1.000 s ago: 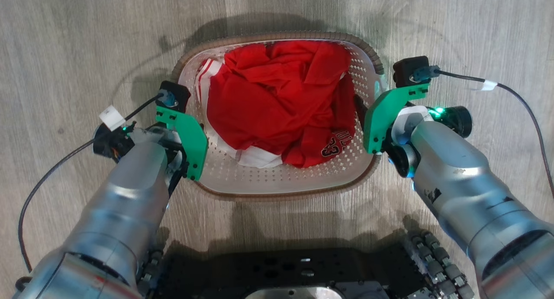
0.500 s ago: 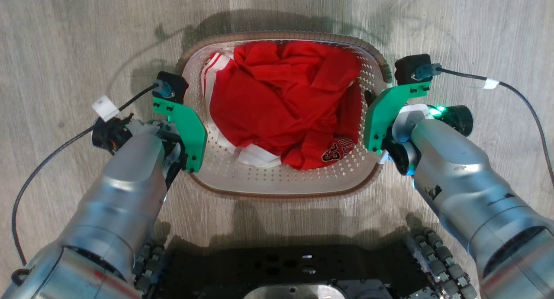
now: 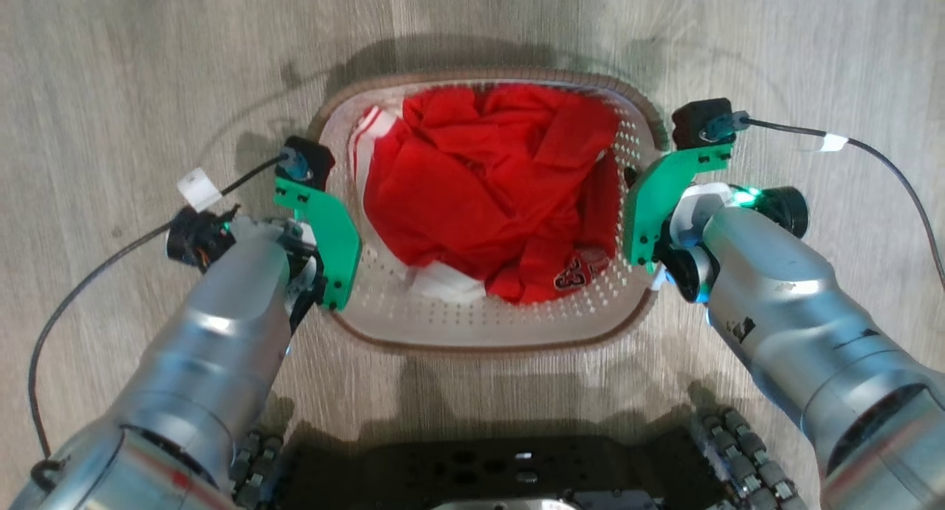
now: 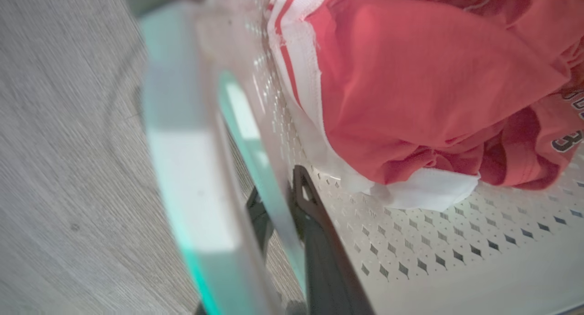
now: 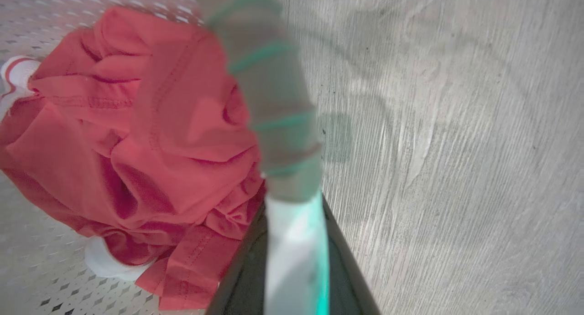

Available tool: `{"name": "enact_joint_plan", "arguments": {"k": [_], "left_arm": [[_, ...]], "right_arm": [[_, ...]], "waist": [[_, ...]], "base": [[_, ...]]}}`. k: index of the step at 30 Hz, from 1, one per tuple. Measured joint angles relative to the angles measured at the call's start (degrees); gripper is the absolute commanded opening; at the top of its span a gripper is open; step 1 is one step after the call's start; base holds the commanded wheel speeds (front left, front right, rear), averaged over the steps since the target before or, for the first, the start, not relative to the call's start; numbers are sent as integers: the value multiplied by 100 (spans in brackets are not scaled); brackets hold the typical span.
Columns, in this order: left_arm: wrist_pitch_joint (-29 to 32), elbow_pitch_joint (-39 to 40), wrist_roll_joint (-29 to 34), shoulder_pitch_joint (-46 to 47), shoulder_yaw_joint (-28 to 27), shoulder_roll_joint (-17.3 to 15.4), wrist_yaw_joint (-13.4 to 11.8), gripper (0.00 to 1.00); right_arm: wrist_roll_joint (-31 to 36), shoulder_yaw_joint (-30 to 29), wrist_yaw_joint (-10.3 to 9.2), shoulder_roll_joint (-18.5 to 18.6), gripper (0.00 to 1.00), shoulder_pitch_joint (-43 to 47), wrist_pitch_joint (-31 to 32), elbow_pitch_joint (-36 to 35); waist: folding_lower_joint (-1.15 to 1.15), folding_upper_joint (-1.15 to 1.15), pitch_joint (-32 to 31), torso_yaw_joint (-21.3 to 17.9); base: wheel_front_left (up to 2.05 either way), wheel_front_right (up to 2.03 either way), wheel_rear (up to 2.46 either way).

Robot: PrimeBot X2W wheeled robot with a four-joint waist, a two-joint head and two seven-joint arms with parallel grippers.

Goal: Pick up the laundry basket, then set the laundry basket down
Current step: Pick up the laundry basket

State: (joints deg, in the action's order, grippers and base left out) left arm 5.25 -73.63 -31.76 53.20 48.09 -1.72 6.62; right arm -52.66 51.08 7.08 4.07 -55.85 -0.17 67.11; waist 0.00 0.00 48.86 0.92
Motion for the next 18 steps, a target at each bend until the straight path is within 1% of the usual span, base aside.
{"name": "enact_joint_plan", "arguments": {"k": [3,8,18], "left_arm": [[163,8,-122,-171,119,-4,45,0],[568,110,-311,-555,379,-10,49,0],[1147,354,-968,-1041,902,-65,47,0]], "right_arm": [[-127,146,0,3,0,59,274,-9],[-354,382,-1,4,0,400,728,-31],[-755,660,-1,37,0,920,990,-32]], "waist": [[0,0,-220,-14],[0,0,-708,-49],[0,0,-1914,-16]], "base": [[0,0,0],[0,0,0],[0,0,0]]}}
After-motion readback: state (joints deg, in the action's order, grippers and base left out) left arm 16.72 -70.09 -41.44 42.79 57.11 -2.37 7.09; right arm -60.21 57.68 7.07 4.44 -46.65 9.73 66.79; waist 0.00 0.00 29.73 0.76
